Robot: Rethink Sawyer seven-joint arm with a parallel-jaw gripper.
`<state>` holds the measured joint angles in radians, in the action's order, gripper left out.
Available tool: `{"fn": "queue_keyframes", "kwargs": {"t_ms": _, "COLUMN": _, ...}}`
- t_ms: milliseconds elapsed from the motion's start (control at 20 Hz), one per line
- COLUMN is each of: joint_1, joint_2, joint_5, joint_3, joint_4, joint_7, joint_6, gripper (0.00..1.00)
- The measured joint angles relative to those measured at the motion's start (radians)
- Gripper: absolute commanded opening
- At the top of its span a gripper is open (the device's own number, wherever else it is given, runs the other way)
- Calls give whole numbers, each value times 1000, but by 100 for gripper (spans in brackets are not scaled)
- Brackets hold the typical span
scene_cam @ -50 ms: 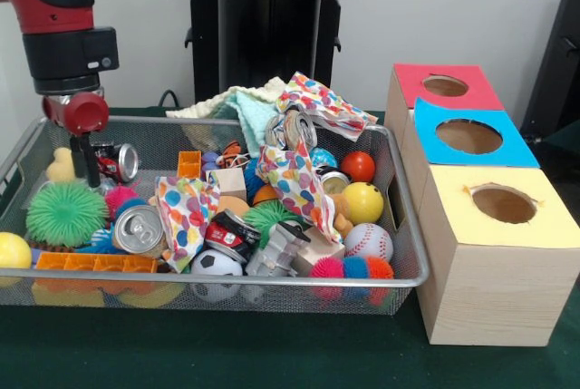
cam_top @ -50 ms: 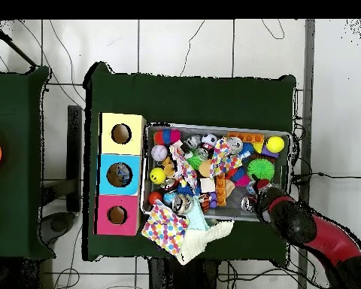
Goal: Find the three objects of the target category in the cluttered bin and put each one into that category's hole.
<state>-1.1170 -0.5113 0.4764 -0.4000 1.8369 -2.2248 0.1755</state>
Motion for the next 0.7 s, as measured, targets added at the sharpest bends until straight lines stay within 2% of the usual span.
{"fn": "queue_keyframes", "kwargs": {"t_ms": 700, "joint_1": 3, "joint_2": 0, "joint_5": 0, "joint_3": 4, "joint_4": -2, "joint_7": 0, "joint_6": -10, "gripper": 100}}
